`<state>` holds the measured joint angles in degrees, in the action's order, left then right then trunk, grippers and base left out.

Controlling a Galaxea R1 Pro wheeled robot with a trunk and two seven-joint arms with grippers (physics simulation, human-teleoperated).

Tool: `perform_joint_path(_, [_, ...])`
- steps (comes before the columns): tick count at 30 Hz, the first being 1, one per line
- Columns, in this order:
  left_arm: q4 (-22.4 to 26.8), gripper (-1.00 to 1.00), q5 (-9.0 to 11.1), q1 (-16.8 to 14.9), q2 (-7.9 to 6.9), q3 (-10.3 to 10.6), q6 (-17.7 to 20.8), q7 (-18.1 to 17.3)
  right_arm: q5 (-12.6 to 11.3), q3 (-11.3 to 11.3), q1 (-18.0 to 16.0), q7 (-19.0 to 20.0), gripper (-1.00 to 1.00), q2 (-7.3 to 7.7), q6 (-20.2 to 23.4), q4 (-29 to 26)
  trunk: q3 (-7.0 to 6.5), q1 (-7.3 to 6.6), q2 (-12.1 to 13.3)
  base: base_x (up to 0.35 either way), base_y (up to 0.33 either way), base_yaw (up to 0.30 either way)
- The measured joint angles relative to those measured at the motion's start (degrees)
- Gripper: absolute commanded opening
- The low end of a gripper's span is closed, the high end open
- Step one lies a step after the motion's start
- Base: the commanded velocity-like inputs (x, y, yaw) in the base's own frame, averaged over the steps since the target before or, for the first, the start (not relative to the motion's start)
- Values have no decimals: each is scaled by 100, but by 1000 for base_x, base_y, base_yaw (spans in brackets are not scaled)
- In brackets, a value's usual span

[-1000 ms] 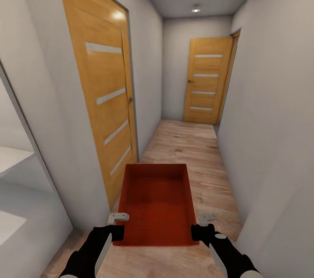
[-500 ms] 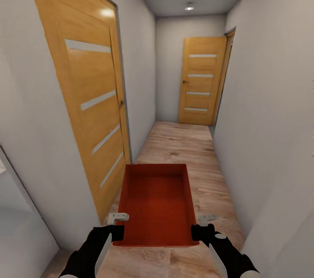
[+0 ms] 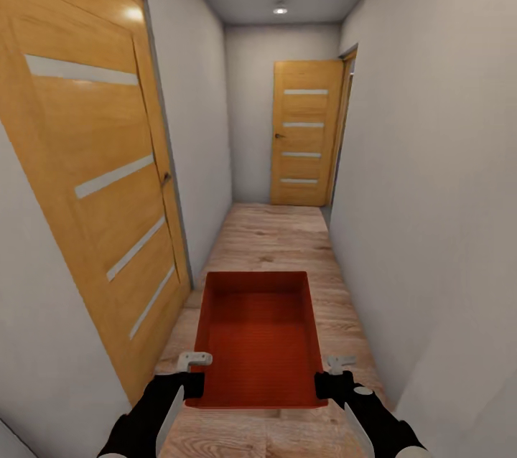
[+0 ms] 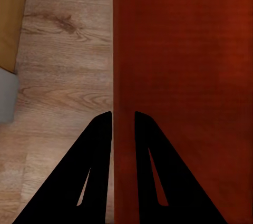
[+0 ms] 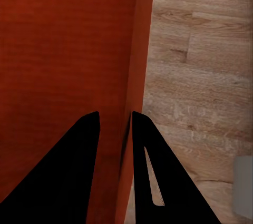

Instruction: Move the two storage containers from the living room to the garage. In the garage, place one container on the floor and stack the other container on top of it (either order is fine).

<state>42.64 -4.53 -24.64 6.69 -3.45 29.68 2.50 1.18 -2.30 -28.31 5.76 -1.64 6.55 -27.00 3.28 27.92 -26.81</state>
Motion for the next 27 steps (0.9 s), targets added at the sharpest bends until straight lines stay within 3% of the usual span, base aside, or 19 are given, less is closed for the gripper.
perform_joint_path(27, [-11, -100, 0, 2, 0, -1, 0, 0, 2, 1, 0, 1, -100, 0, 0, 13, 0, 0, 0, 327, 0, -1])
